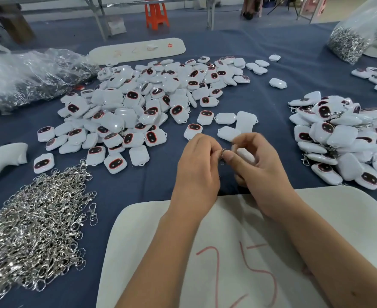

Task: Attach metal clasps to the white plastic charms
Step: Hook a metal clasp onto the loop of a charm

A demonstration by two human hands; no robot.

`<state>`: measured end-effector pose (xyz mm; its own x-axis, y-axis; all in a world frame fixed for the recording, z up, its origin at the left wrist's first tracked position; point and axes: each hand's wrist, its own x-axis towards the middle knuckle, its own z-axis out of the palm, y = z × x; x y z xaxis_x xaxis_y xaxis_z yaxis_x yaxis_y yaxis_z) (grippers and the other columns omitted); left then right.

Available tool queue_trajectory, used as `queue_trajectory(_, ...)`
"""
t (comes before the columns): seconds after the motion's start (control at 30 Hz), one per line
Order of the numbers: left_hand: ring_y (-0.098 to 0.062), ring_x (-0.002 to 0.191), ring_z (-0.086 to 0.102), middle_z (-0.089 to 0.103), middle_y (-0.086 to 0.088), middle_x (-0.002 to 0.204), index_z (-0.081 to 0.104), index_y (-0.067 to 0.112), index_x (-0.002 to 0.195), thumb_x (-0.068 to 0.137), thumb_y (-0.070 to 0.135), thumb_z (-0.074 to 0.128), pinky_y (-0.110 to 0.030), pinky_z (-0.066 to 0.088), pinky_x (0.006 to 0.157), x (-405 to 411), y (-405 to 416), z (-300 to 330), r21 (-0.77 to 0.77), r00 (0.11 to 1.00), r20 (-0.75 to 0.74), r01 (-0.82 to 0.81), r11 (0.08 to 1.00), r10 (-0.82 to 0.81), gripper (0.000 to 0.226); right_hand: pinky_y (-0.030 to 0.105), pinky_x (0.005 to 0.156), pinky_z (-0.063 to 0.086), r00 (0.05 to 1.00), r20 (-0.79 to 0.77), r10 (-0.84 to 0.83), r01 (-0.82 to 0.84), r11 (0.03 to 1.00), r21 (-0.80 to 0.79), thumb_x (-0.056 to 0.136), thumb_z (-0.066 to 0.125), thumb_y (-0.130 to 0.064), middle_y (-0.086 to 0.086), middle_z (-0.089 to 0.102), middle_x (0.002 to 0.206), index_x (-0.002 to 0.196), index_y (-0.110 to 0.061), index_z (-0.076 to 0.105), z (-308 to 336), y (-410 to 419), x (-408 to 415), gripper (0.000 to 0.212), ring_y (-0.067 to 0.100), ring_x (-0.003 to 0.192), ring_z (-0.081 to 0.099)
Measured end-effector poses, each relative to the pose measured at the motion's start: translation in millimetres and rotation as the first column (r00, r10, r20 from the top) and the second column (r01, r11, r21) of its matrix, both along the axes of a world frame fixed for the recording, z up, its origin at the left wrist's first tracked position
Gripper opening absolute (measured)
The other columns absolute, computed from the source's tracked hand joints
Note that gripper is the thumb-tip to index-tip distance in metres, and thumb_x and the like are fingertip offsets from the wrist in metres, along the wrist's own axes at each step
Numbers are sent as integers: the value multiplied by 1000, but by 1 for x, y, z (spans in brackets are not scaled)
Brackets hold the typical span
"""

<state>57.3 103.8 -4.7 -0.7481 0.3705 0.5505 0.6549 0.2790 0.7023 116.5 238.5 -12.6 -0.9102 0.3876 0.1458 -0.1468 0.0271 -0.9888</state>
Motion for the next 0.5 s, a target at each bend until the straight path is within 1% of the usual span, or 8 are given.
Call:
queue_trajectory(0.03, -25, 80, 50, 56, -4, 87, 54, 3, 83, 93, -11, 52, -41, 43, 71, -2, -1, 0, -27, 1000, -15, 0, 1000, 0, 18, 21, 51, 41, 999, 34, -2, 4, 999, -51, 89, 72, -25, -11, 54, 86, 111, -22, 52, -1, 2, -1, 30, 10, 59, 44)
queue_trajectory(0.1, -27, 81, 49, 55, -4, 88, 52, 3, 82, 87, -16, 51, -43, 42, 72, -4, -4, 0, -75, 999, -37, -2, 997, -1, 20, 20, 55, 44, 996, 84, -37, 42, 997, -60, 95, 66, -18, -5, 54, 94, 110, -23, 45, -1, 5, -2, 26, 11, 63, 47)
queue_trajectory(0.13, -27, 81, 49, 55, -4, 88, 52, 3, 82, 85, -17, 51, -44, 42, 72, -5, -4, -1, -95, 999, -44, -2, 995, -2, 21, 20, 57, 45, 994, 94, -61, 64, 998, -26, 101, 63, -14, 1, 58, 96, 108, -21, 46, -1, 6, -1, 20, 13, 64, 50)
queue_trajectory(0.17, -27, 82, 49, 55, -3, 88, 52, 3, 82, 85, -18, 51, -44, 41, 72, -5, -4, -1, -113, 999, -46, -1, 994, -4, 21, 21, 57, 46, 993, 86, -85, 85, 996, 5, 105, 60, -12, 5, 63, 91, 107, -19, 50, 0, 7, -1, 12, 15, 62, 52)
queue_trajectory(0.23, -25, 82, 48, 54, -2, 88, 52, 5, 82, 86, -17, 51, -42, 41, 73, -6, -3, -2, -146, 999, -46, 5, 989, -12, 22, 22, 51, 43, 992, 37, -121, 120, 992, 31, 106, 58, -12, 2, 67, 75, 107, -14, 59, 1, 9, 0, 2, 15, 55, 51)
queue_trajectory(0.27, -24, 82, 47, 53, -1, 88, 52, 6, 83, 87, -16, 51, -40, 40, 73, -6, -3, -2, -158, 999, -45, 10, 987, -18, 22, 21, 47, 41, 991, 17, -133, 133, 991, 19, 105, 59, -12, -1, 65, 69, 108, -14, 64, 2, 9, 0, 5, 13, 53, 51)
queue_trajectory(0.33, -22, 82, 46, 52, 1, 88, 51, 8, 82, 88, -14, 50, -38, 40, 73, -6, -2, -2, -172, 998, -42, 29, 985, -37, 23, 19, 45, 41, 988, 5, -156, 156, 988, -6, 102, 63, -9, -6, 63, 66, 108, -17, 69, 5, 9, 1, 11, 11, 52, 51)
queue_trajectory(0.5, -24, 83, 46, 52, 1, 89, 50, 9, 83, 85, -15, 49, -41, 41, 72, -3, -2, -1, -202, 995, -38, 79, 976, -89, 24, 19, 44, 39, 985, 12, -174, 172, 982, 74, 97, 66, -6, -3, 59, 64, 92, -17, 74, 6, 5, 1, 15, 12, 50, 48)
